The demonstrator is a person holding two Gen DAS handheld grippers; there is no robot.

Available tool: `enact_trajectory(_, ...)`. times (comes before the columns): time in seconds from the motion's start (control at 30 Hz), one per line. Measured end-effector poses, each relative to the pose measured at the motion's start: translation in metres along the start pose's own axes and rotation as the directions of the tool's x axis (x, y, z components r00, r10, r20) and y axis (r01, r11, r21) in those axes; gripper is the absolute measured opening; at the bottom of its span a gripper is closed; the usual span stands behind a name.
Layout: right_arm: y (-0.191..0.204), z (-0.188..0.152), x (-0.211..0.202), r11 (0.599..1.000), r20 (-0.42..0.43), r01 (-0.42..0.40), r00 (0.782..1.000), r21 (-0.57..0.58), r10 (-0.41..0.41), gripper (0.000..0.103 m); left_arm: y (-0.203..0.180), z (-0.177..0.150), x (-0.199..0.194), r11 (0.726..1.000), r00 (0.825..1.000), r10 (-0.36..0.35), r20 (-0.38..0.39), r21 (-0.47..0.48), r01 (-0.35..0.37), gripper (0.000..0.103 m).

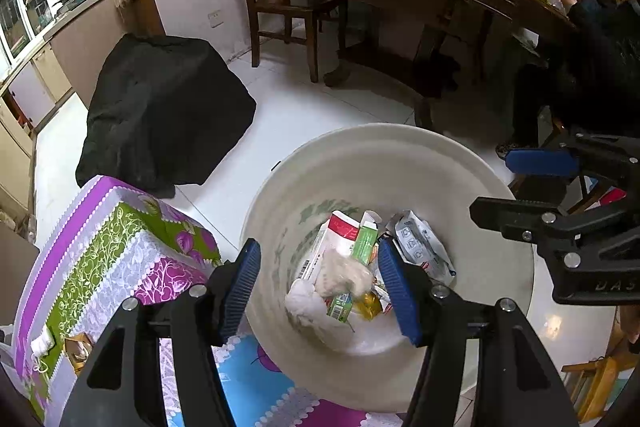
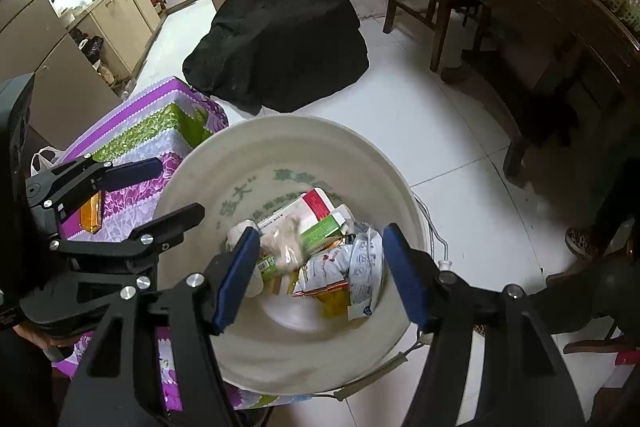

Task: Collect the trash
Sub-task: 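Move both grippers back from the bucket to the table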

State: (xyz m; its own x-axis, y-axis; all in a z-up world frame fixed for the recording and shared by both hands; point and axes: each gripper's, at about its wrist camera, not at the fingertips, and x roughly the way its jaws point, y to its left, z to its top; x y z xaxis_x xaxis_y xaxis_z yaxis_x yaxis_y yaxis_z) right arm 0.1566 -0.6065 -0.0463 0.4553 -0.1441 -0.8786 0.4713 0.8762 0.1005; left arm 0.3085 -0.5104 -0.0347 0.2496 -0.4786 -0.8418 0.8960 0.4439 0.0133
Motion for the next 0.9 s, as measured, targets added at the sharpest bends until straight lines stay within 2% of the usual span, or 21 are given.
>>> enact_trajectory(0.63, 0.008, -0.005, 0.005, 0.999, -0.022, 0.028, 0.999, -0.015, -0.028, 0.061, 0.009, -0.005, -0.007, 0.999, 0.999, 0.041, 0.009, -0.022, -0.041, 0.062)
enact_trajectory(0.8, 0.019, -0.003, -0.002, 1.0, 0.013, 0.0, 1.0, -0.025, 0.001, 0.061, 0.02, -0.012, -0.012, 0.998, 0.998, 0.048, 0.031, -0.053, -0.047, 0.062)
enact_trajectory(0.9, 0.032, -0.003, -0.012, 0.999, 0.081, -0.001, 0.997, -0.042, 0.004, 0.061, 0.03, -0.023, -0.025, 0.99, 0.991, 0.098, 0.088, -0.106, -0.088, 0.062)
